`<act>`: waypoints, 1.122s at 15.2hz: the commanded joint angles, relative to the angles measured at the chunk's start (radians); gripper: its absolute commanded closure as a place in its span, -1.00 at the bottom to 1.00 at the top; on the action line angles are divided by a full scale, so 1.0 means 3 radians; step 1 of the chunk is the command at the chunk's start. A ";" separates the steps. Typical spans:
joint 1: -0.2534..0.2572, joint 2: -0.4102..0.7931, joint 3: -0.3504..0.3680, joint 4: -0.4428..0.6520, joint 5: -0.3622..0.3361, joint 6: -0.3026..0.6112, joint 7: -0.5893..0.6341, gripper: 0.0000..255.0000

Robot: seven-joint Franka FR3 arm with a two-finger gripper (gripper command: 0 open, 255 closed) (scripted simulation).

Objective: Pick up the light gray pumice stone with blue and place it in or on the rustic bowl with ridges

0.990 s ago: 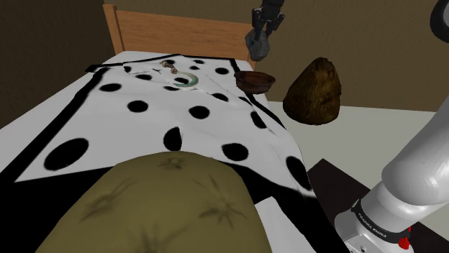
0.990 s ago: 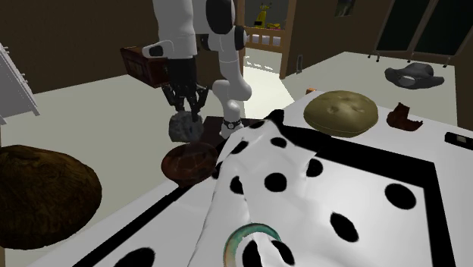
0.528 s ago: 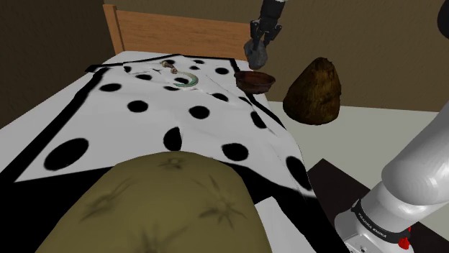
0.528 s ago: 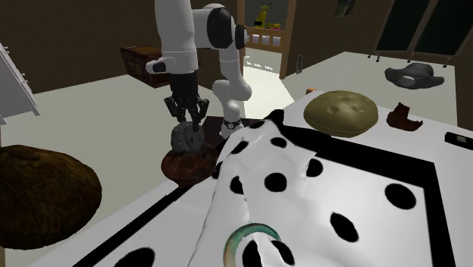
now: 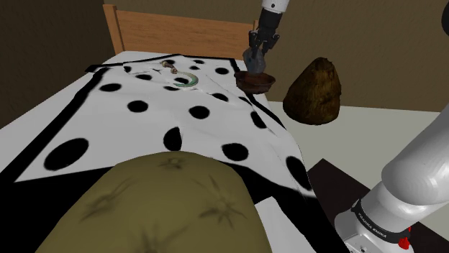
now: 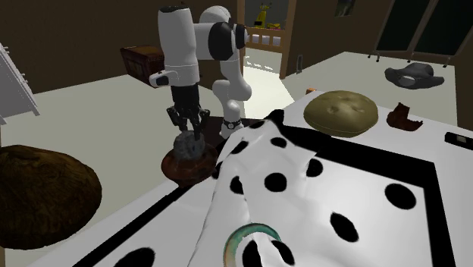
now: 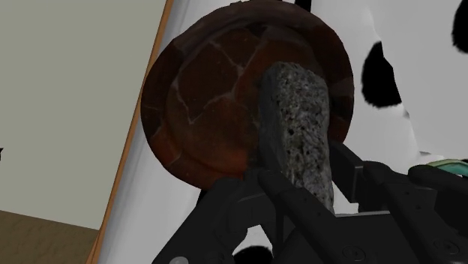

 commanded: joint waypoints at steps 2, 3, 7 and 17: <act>-0.0001 -0.0002 -0.0001 -0.0008 0.0000 0.0010 -0.0002 1.00; -0.0001 -0.0002 -0.0001 -0.0008 0.0000 0.0010 -0.0002 1.00; -0.0001 -0.0002 -0.0001 -0.0007 0.0000 0.0009 -0.0002 -1.00; -0.0003 0.0009 -0.0003 0.0431 -0.0003 -0.0419 0.0001 -1.00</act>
